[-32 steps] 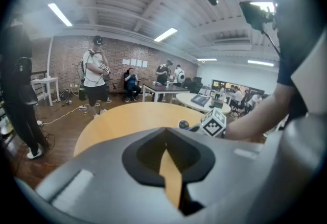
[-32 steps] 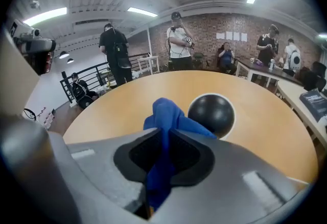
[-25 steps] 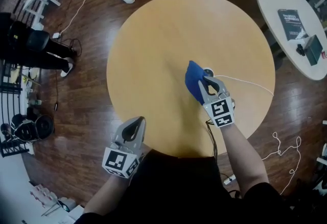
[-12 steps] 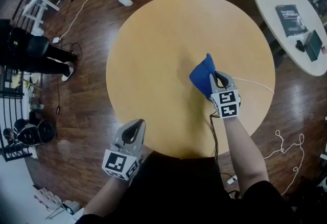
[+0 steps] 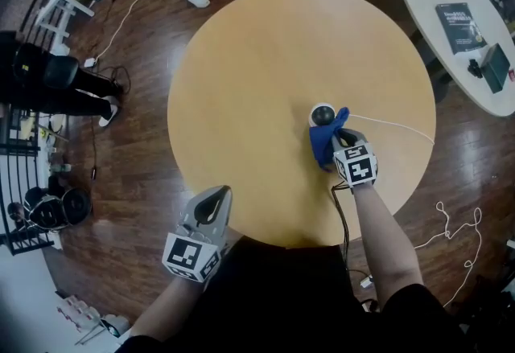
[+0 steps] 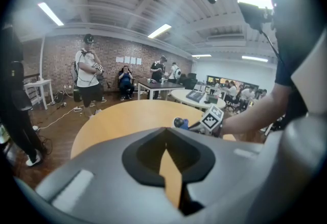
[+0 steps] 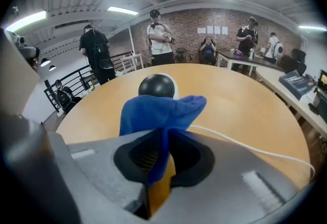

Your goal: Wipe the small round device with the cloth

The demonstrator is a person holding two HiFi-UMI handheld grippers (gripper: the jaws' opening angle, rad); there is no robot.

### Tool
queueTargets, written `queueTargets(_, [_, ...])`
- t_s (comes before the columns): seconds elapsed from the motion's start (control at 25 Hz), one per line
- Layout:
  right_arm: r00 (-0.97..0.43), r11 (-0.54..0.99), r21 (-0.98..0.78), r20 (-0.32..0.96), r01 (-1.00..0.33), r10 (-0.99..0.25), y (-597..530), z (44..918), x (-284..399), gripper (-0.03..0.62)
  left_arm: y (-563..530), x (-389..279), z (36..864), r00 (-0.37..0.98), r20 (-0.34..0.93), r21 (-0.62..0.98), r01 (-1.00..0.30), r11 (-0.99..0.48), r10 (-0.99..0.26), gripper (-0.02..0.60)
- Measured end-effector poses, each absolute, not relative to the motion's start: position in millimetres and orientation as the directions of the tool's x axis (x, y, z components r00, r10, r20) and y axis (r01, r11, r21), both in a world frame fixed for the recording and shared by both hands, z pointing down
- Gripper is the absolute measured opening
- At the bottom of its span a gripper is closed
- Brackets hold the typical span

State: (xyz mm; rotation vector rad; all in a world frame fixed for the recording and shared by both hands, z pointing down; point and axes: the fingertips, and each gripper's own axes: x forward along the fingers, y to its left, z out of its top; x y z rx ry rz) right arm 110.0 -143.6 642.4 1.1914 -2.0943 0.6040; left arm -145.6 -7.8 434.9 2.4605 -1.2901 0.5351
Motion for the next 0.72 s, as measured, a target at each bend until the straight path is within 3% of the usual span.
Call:
queueTargets(0.16, [-0.374, 0.454, -0.087, 0.713, -0.887, -0.593, -135.8, 637.0, 115.0, 0.044, -8.7, -146.8, 432.3, 0.521, 0.450, 0.094, -0.835, -0.541, -0.725, 0.005])
queueTargets(0.32, [-0.318, 0.417, 0.105, 0.489, -0.903, -0.812, -151.7, 562.9, 128.2, 0.044, -8.2, -153.6, 433.0, 0.507, 0.435, 0.096, -0.848, -0.522, -0.744, 0.005])
queueTargets(0.44, [-0.350, 0.448, 0.224, 0.371, -0.866, -0.860, -163.9, 524.1, 117.3, 0.044, -7.4, -154.0, 435.2, 0.501, 0.437, 0.102, -0.853, -0.512, -0.747, 0.005])
queueTargets(0.72, [-0.397, 0.547, 0.249, 0.466, -0.799, -0.791, -170.4, 547.2, 81.8, 0.044, 1.6, -161.3, 432.3, 0.475, 0.438, 0.091, -0.868, -0.488, -0.763, 0.005])
